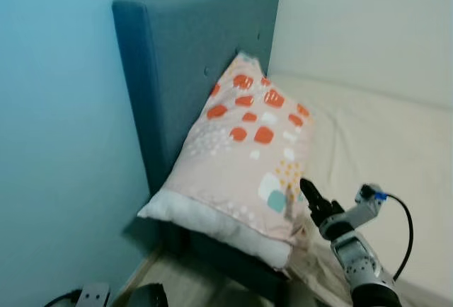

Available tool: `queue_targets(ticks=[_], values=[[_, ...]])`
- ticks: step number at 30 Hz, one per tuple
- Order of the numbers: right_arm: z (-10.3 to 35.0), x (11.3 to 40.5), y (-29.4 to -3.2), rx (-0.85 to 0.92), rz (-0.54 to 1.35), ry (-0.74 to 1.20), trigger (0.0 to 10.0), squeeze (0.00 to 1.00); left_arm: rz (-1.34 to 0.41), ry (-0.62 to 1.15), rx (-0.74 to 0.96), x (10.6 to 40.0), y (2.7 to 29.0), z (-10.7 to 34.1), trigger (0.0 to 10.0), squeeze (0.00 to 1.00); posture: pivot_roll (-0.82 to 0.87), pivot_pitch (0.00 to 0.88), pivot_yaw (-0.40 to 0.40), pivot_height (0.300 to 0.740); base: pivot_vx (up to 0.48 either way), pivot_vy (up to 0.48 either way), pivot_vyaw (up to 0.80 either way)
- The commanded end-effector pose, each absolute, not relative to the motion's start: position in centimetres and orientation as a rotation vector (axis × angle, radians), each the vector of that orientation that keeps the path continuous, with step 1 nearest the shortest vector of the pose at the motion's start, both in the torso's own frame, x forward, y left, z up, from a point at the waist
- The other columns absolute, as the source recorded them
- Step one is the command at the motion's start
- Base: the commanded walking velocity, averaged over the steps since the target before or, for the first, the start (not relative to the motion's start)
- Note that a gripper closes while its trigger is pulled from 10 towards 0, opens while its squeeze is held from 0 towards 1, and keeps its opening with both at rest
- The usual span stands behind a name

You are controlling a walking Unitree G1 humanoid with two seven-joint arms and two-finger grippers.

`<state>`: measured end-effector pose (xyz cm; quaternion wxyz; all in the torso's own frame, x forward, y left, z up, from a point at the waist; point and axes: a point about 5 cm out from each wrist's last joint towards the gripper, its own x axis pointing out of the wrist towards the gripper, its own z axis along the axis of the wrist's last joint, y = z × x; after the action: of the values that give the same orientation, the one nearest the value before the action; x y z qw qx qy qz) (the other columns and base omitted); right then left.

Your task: Clean up the room

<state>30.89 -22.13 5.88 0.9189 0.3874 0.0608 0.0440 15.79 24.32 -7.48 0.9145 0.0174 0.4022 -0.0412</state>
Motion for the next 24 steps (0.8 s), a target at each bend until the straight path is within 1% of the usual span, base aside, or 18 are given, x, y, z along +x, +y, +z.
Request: queue_targets(ticks=[1,5,9,12,13,14,15,16,19,20,21,22,23,24], values=[[6.2,30.9,-22.3,0.787,0.100,0.119,10.0,0.00,-0.105,0.818,0.017,16.3,23.4,-7.5,10.0,0.00,0.03,0.090,0.007,0.486,0.000,0.000,0.00],[6.5,31.0,-22.4,0.791,0.109,0.103,10.0,0.00,-0.114,0.814,0.010,16.4,23.2,-7.5,10.0,0.00,0.03,0.095,0.004,0.486,0.000,0.000,0.00],[7.4,31.6,-23.0,0.806,0.118,0.070,10.0,0.00,-0.143,0.754,-0.028,17.7,21.7,-7.1,10.0,0.00,0.03,0.123,-0.002,0.486,0.000,0.000,0.00],[7.5,31.6,-23.1,0.815,0.117,0.065,10.0,0.00,-0.144,0.744,-0.032,17.9,21.5,-7.1,10.0,0.00,0.03,0.123,-0.002,0.486,0.000,0.000,0.00],[7.7,31.8,-22.9,0.845,0.148,0.054,10.0,0.00,-0.150,0.722,-0.032,18.4,21.0,-6.9,10.0,0.00,0.05,0.153,-0.002,0.486,0.000,0.000,0.00],[7.9,32.0,-22.6,0.871,0.189,0.046,10.0,0.00,-0.157,0.703,-0.029,18.7,20.7,-6.7,10.0,0.00,0.05,0.157,-0.002,0.486,0.000,0.000,0.00],[8.4,32.3,-22.3,0.912,0.256,0.028,10.0,0.00,-0.166,0.669,-0.023,19.1,21.2,-6.3,10.0,0.00,0.06,0.179,-0.001,0.486,0.000,0.000,0.00],[8.4,32.3,-22.3,0.912,0.256,0.028,10.0,0.00,-0.166,0.669,-0.023,19.1,21.2,-6.3,10.0,0.00,0.06,0.179,-0.001,0.486,0.000,0.000,0.00],[9.4,32.8,-22.5,0.940,0.294,0.006,10.0,0.00,-0.183,0.598,-0.012,19.7,22.7,-5.1,10.0,0.00,0.07,0.204,-0.001,0.486,0.000,0.000,0.00],[9.7,33.2,-23.0,0.936,0.271,0.010,10.0,0.00,-0.199,0.552,-0.006,20.1,22.9,-4.5,10.0,0.00,0.08,0.219,-0.002,0.486,0.000,0.000,0.00],[9.7,33.2,-23.0,0.936,0.271,0.010,10.0,0.00,-0.199,0.552,-0.006,20.1,22.9,-4.5,10.0,0.00,0.08,0.219,-0.002,0.486,0.000,0.000,0.00],[9.9,33.4,-23.5,0.933,0.248,0.014,10.0,0.00,-0.212,0.514,0.000,20.3,23.0,-4.0,10.0,0.00,0.08,0.224,-0.002,0.486,0.000,0.000,0.00],[10.5,33.8,-24.6,0.935,0.205,0.011,10.0,0.00,-0.238,0.444,0.013,20.3,23.1,-2.9,10.0,0.00,0.09,0.250,-0.003,0.486,0.000,0.000,0.00],[10.5,33.8,-24.6,0.935,0.205,0.011,10.0,0.00,-0.238,0.444,0.013,20.3,23.1,-2.9,10.0,0.00,0.09,0.250,-0.003,0.486,0.000,0.000,0.00]])
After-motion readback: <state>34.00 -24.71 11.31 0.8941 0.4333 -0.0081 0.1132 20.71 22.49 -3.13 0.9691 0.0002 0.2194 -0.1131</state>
